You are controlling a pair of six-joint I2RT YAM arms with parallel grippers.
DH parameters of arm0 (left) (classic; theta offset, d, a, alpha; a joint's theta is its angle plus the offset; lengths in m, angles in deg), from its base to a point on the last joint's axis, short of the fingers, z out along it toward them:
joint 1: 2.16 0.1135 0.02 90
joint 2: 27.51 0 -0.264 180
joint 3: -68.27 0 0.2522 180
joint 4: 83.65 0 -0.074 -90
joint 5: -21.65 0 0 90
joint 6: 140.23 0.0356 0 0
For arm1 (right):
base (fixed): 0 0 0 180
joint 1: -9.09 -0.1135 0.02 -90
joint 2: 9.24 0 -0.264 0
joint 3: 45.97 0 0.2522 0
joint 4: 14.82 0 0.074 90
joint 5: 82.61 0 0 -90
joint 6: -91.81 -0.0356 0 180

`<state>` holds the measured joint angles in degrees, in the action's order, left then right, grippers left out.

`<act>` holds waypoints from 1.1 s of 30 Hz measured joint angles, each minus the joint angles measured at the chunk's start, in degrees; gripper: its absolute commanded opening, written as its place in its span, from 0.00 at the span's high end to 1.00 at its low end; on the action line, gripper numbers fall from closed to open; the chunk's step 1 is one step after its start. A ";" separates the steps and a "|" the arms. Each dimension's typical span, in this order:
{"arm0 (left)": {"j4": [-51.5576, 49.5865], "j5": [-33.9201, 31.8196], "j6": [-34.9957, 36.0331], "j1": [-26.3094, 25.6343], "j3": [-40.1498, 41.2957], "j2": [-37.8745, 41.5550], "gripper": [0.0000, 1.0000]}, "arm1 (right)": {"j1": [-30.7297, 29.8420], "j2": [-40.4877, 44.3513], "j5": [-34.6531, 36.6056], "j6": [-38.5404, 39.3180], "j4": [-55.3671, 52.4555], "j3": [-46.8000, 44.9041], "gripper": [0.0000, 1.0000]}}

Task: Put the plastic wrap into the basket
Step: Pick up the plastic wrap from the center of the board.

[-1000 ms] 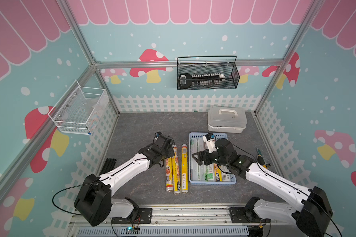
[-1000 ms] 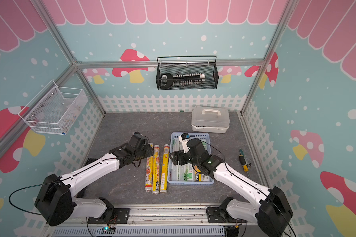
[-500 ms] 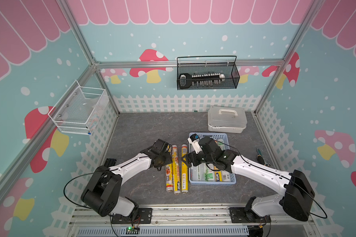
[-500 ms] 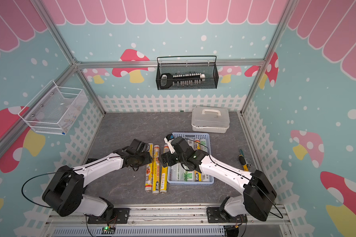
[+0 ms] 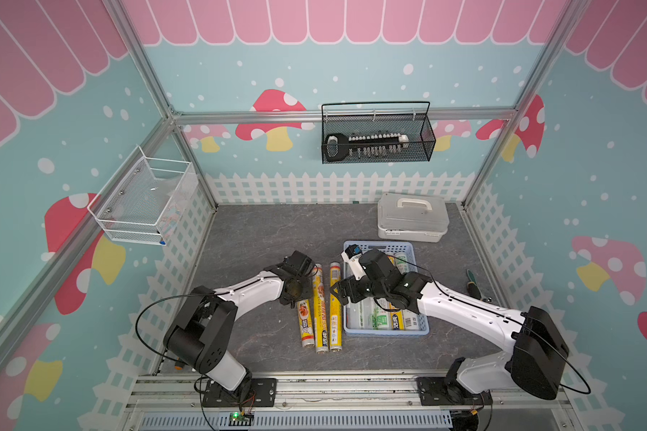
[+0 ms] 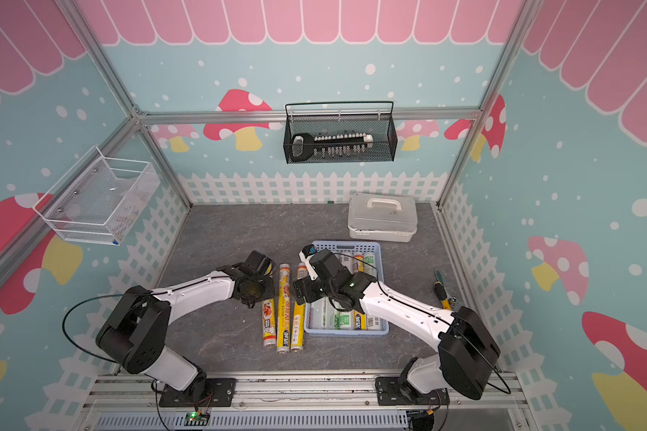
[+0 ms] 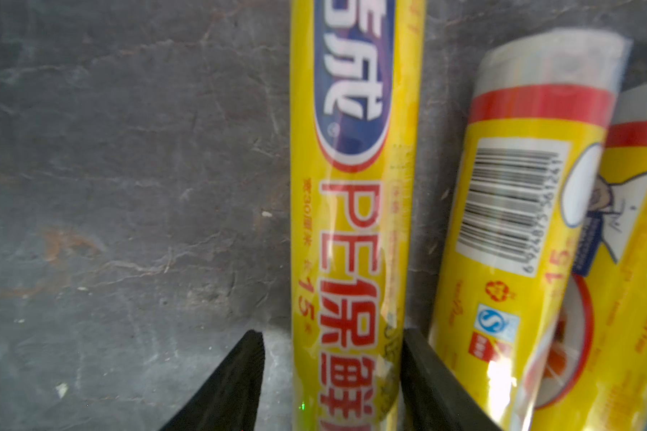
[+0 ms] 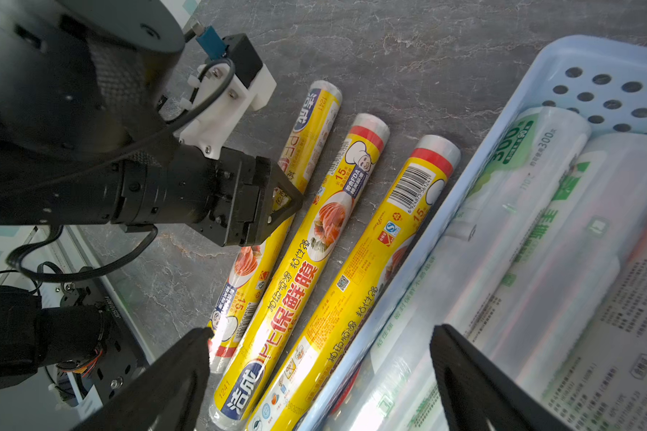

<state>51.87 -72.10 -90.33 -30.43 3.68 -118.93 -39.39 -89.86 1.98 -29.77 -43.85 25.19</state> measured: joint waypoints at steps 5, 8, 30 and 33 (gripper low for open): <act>-1.62 -1.90 0.02 -0.42 -0.74 -1.53 0.39 | 0.00 -1.01 0.07 -0.02 0.00 0.02 0.05; -2.10 -2.75 0.07 -0.92 -1.22 -3.30 0.44 | 0.00 -1.53 0.07 -0.17 -0.02 0.02 0.05; -5.66 -5.20 0.44 -2.43 -4.37 9.60 0.88 | 0.00 0.13 -2.54 0.52 1.07 0.00 0.05; -5.60 -4.61 0.39 -2.91 -5.22 12.55 0.88 | 0.00 0.13 -4.63 0.70 2.29 0.00 0.05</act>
<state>46.27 -76.71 -89.94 -33.34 -1.55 -106.38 -39.39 -89.72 -2.66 -29.07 -41.56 25.19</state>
